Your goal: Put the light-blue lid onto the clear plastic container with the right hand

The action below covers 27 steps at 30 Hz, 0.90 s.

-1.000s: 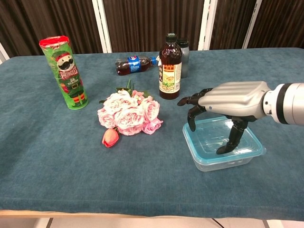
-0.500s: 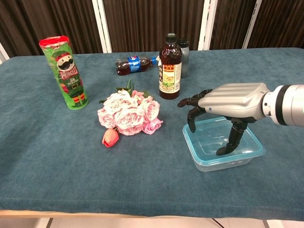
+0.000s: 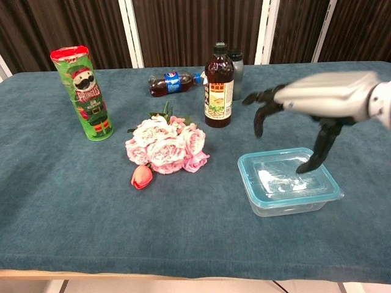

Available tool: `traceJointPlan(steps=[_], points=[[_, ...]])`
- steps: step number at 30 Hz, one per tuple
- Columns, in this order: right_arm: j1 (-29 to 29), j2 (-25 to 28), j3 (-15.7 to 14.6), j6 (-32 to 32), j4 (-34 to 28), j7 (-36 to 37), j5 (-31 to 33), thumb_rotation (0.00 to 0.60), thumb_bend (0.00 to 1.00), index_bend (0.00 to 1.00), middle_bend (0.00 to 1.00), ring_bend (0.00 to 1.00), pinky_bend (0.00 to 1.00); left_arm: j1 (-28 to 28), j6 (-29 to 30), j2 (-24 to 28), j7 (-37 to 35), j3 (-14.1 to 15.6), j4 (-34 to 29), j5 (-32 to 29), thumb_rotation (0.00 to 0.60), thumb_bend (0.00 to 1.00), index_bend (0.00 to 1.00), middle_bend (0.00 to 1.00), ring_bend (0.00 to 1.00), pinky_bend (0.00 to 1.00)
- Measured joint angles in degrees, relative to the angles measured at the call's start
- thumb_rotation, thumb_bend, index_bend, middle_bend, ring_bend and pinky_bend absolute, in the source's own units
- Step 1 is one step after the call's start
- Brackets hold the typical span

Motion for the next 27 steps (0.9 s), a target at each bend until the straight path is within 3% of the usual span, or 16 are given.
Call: traceJointPlan(steps=[6,12,16,22,27], points=[[-6.68,5.18,-1.41,9.50,-2.59,4.64,-9.02,0.600,0.24,0.22,0.05,0.00,0.00,0.07,0.34,-0.08,0.21,-0.16,-0.03,0.00,0.600,0.44,0.00,0.04,0.04,0.10],[-18.96,7.65,-5.85,23.15,-3.18,4.64,-14.01,0.600,0.24,0.16,0.02,0.00,0.00,0.30,1.02,-0.38,0.68,-0.18,0.07,0.39,0.600,0.44,0.00,0.04,0.04,0.10],[-27.31,6.33,-7.90,31.03,2.17,8.71,-16.40,0.600,0.24,0.16,0.02,0.00,0.00,0.47,1.56,-0.47,0.82,-0.16,0.10,0.72,0.600,0.44,0.00,0.04,0.04,0.10],[-34.31,3.07,-8.48,36.08,14.13,18.44,-19.32,0.600,0.24,0.16,0.01,0.00,0.00,0.80,2.31,-0.77,1.35,-0.09,0.11,1.22,0.600,0.44,0.00,0.04,0.04,0.10],[-36.01,2.20,-7.90,36.86,15.85,20.33,-21.21,0.600,0.24,0.16,0.01,0.00,0.00,0.91,2.61,-0.80,1.54,0.02,0.00,1.67,0.600,0.44,0.00,0.04,0.04,0.10]])
